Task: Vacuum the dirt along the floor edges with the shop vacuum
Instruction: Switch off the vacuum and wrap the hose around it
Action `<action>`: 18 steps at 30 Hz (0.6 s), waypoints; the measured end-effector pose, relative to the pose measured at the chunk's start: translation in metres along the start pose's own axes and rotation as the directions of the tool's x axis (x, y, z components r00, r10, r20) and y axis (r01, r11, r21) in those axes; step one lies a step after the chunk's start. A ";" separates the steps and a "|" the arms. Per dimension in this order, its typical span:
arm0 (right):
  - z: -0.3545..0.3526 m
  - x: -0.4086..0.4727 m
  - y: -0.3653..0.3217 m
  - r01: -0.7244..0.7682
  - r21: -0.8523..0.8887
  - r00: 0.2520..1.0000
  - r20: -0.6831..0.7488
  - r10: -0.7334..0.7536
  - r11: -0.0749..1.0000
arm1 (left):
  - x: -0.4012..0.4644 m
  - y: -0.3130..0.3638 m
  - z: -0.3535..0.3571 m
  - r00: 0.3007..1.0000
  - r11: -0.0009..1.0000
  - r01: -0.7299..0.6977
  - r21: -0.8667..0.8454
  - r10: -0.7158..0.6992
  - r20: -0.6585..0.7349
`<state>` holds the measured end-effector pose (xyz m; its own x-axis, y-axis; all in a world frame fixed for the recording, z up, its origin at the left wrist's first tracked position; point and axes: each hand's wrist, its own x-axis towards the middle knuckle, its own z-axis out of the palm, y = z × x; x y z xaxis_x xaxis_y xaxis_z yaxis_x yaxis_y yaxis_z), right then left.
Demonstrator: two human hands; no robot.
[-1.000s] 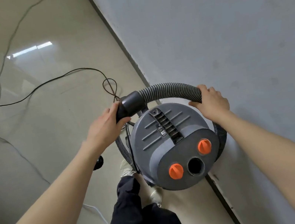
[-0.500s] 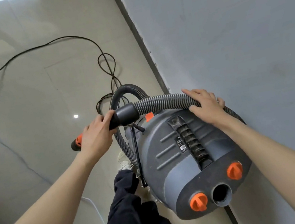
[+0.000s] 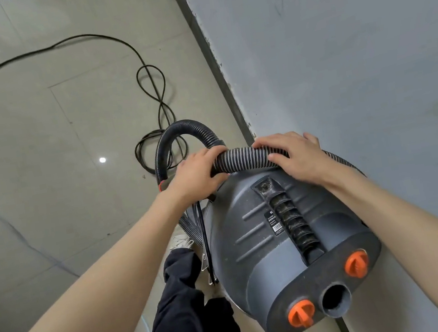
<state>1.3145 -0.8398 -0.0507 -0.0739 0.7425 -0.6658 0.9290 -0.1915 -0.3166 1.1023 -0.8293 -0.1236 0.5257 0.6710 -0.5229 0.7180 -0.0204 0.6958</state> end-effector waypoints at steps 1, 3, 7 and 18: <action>0.001 -0.001 -0.001 0.009 -0.003 1.000 -0.007 -0.009 1.000 | 0.003 0.003 0.003 1.000 1.000 -0.002 0.016 0.003 -0.006; -0.001 -0.004 -0.001 0.029 -0.024 0.999 -0.023 -0.029 0.999 | 0.001 0.002 0.009 0.999 0.999 0.001 0.042 0.001 -0.032; -0.006 -0.004 0.002 0.012 -0.215 0.996 -0.081 -0.030 0.976 | -0.005 0.003 0.018 0.992 0.993 -0.028 0.117 0.042 -0.117; 0.008 0.010 0.007 -0.064 -0.357 0.997 -0.064 0.044 0.932 | -0.016 0.007 0.037 0.975 0.982 -0.086 0.165 0.117 -0.191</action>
<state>1.3172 -0.8390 -0.0652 -0.0099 0.7727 -0.6347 0.9999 0.0032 -0.0118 1.1160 -0.8675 -0.1291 0.5096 0.7928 -0.3343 0.7358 -0.2001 0.6470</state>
